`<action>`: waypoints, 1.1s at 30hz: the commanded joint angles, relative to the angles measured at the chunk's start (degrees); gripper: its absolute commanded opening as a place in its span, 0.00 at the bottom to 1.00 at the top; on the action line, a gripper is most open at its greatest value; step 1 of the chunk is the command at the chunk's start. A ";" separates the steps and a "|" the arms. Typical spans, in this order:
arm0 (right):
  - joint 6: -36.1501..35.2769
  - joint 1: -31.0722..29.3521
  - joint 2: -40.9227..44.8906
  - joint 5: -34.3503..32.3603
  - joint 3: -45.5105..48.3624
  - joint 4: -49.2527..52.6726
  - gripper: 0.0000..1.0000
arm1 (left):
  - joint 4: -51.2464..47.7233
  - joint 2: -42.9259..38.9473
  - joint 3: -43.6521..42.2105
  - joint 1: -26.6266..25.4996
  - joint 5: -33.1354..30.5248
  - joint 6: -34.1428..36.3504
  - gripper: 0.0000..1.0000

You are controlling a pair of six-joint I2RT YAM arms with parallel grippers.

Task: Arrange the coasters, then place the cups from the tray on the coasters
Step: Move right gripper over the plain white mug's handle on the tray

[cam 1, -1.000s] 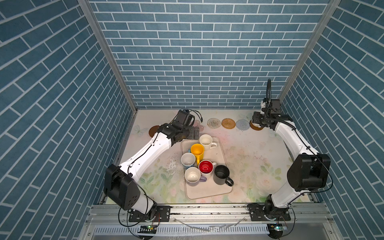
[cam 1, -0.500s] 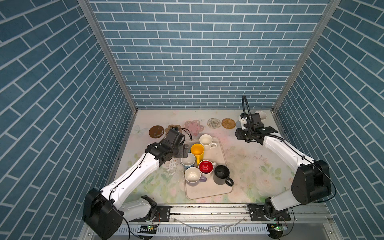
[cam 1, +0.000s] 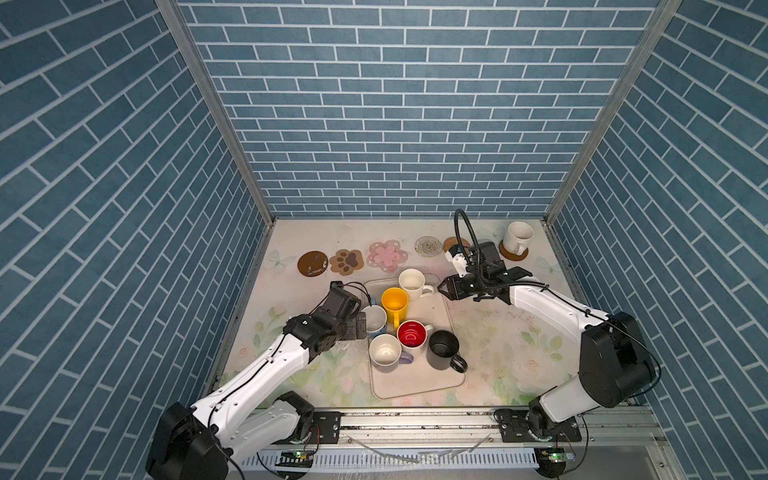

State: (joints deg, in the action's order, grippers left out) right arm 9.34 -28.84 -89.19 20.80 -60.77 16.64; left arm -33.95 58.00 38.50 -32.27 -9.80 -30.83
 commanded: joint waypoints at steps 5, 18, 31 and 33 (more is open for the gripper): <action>-5.55 -0.16 -4.00 7.67 0.94 -5.20 0.61 | 1.21 -1.91 -2.01 -0.13 -0.49 -2.13 0.99; -10.33 -0.16 -7.30 7.66 -2.07 -2.96 0.61 | -0.59 -0.91 4.64 -0.16 0.97 -1.60 0.99; -15.23 -0.15 -11.41 9.70 -6.86 -1.67 0.58 | -6.20 -3.46 8.33 -0.14 -0.22 0.27 0.99; -15.49 -0.12 -12.04 10.30 -7.51 -1.84 0.56 | -6.50 -4.08 7.73 -0.11 -0.14 0.08 0.99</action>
State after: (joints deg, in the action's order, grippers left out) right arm -2.02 -28.88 -100.07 29.21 -65.34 14.09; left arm -37.85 54.98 46.37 -32.27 -9.17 -31.33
